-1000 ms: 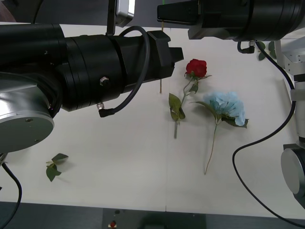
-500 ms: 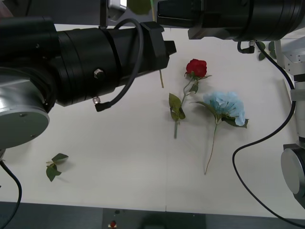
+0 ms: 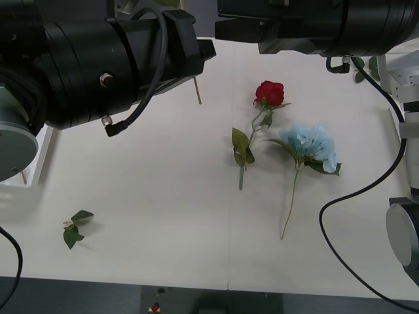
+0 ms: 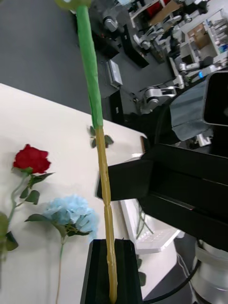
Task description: Put the red flowers into the right box and the blue flowers into the left box
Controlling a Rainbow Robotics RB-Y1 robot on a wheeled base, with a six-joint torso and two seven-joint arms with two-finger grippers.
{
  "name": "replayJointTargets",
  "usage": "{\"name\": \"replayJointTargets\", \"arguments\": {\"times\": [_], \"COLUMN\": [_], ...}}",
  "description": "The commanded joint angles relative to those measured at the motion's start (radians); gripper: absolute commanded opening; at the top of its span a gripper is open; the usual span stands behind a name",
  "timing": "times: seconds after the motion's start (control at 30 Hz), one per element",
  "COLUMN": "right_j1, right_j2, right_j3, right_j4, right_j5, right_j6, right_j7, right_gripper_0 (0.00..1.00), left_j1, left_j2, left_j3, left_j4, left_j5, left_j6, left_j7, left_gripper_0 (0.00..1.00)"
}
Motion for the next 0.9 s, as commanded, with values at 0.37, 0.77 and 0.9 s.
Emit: {"name": "replayJointTargets", "arguments": {"times": [0.37, 0.77, 0.9], "right_j1": [0.001, 0.084, 0.106], "right_j2": [-0.09, -0.261, -0.285], "right_j3": [-0.032, -0.032, -0.032], "right_j4": [-0.03, -0.03, -0.033], "right_j5": [0.04, 0.206, 0.27], "right_j6": [-0.001, 0.034, 0.095], "right_j7": [-0.022, -0.143, -0.258], "right_gripper_0": [1.0, 1.0, 1.0], "left_j1": [0.073, 0.4, 0.452], "left_j2": [0.192, 0.383, 0.389], "left_j3": [0.412, 0.633, 0.641], "left_j4": [-0.014, 0.199, 0.314], "left_j5": [0.254, 0.31, 0.265], "left_j6": [0.232, 0.13, 0.054], "left_j7": [0.014, -0.25, -0.346], "left_gripper_0": [0.0, 0.0, 0.0]}}
